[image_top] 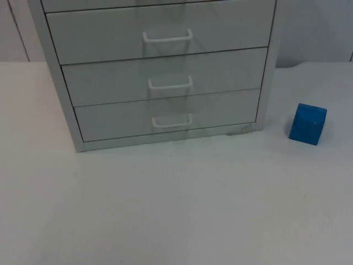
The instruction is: Open the drawer with the left hand, place the block into the drawer with the right hand, then close the drawer with the left hand.
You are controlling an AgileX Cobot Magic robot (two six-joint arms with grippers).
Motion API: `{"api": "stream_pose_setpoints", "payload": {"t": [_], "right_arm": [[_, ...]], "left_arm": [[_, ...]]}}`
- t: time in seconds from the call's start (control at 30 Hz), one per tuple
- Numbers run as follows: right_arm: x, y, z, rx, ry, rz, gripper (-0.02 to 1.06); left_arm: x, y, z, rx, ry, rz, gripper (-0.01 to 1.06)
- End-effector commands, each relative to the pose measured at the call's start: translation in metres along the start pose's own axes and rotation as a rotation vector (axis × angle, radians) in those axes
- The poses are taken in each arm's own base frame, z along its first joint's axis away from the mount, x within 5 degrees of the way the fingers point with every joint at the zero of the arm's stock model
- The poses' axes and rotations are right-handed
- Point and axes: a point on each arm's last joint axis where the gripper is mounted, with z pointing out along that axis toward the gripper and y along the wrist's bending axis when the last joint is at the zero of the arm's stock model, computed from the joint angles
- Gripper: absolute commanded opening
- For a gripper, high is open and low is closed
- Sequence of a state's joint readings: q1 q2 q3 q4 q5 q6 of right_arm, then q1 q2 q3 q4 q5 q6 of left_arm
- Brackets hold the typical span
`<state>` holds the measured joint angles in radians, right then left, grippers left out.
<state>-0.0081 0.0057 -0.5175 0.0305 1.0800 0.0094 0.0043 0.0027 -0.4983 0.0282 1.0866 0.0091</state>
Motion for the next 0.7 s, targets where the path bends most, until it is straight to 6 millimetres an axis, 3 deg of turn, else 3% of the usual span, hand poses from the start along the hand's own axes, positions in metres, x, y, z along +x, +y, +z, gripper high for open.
{"api": "stream_pose_setpoints", "payload": {"t": [0.0, 0.27, 0.4, 0.67], "right_arm": [[-0.007, 0.000, -0.003, 0.002, -0.031, 0.003, 1.05], [-0.050, 0.001, 0.009, 0.004, 0.004, 0.005, 1.05], [-0.073, 0.000, 0.038, 0.009, 0.087, 0.007, 1.05], [-0.080, -0.001, 0.080, 0.013, 0.238, 0.012, 1.05]], "left_arm": [[0.000, -0.001, 0.001, 0.013, -0.006, -0.018, 1.05], [-0.022, -0.003, 0.021, 0.037, 0.110, -0.034, 1.05], [-0.045, -0.004, 0.037, 0.045, 0.160, -0.043, 1.05], [-0.061, -0.005, 0.075, 0.043, 0.281, -0.060, 1.05]]}}
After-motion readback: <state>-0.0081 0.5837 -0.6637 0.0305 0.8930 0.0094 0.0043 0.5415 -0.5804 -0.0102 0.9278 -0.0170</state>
